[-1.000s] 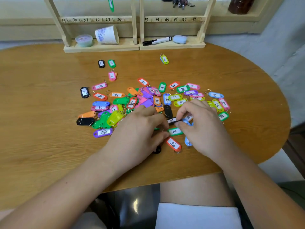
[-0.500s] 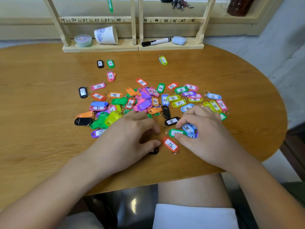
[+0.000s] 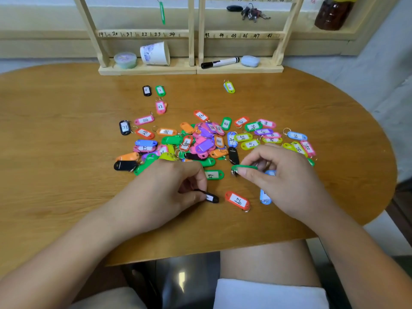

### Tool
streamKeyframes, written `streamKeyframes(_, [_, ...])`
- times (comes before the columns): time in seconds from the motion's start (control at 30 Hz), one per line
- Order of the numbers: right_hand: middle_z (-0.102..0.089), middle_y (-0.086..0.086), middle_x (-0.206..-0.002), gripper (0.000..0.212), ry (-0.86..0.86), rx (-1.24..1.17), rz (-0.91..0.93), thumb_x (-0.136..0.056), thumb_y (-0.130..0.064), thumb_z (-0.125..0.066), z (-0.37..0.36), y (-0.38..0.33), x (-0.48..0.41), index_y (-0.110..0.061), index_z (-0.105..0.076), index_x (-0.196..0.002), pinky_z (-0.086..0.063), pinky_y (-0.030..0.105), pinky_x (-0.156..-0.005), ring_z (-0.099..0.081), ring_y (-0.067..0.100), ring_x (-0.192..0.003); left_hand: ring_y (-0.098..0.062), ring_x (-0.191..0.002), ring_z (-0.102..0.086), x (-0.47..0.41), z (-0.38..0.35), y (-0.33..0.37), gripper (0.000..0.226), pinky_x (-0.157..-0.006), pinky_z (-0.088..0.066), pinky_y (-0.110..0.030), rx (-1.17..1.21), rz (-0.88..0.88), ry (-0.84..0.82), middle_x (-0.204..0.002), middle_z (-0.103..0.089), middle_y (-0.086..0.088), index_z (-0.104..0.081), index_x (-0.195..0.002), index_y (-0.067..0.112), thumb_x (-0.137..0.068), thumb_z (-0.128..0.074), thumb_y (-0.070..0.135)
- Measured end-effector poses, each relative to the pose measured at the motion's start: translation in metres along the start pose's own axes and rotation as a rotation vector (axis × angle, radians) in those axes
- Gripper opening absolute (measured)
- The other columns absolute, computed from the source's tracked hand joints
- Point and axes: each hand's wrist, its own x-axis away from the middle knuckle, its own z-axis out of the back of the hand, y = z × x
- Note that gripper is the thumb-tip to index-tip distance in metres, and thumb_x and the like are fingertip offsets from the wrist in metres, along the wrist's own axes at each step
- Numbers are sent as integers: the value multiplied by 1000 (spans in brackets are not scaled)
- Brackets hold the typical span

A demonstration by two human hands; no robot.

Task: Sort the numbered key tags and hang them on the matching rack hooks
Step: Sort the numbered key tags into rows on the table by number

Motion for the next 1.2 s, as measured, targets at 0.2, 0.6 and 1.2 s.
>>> streamKeyframes(0.2, [-72, -4, -78, 7, -3, -333, -18, -89, -26, -86, -11, -24, -41, -26, -79, -86, -55, 24, -69, -64, 10, -71, -10, -84, -69, -12, 36, -13, 13, -71, -48, -19, 109, 1, 77, -84, -74, 17, -71, -93, 30, -95, -79, 20])
streamKeyframes(0.6, [-61, 6, -76, 14, -10, -500, -76, -86, -19, -88, -61, -50, -192, -10, -79, -94, -41, 18, -55, -51, 6, -59, -16, -80, -79, -77, 126, -91, 19, -79, -63, -37, 346, 205, 343, -93, -75, -3, -77, -106, 24, -99, -72, 7])
streamKeyframes(1.2, [-79, 12, -80, 11, -123, -429, -326, -88, -15, -87, -138, -34, -327, -9, -81, -94, -65, 32, -71, -73, 21, -71, -5, -78, -72, -179, 139, -202, 22, -80, -57, -27, 398, 336, 472, -85, -78, 5, -81, -116, 29, -104, -68, 16])
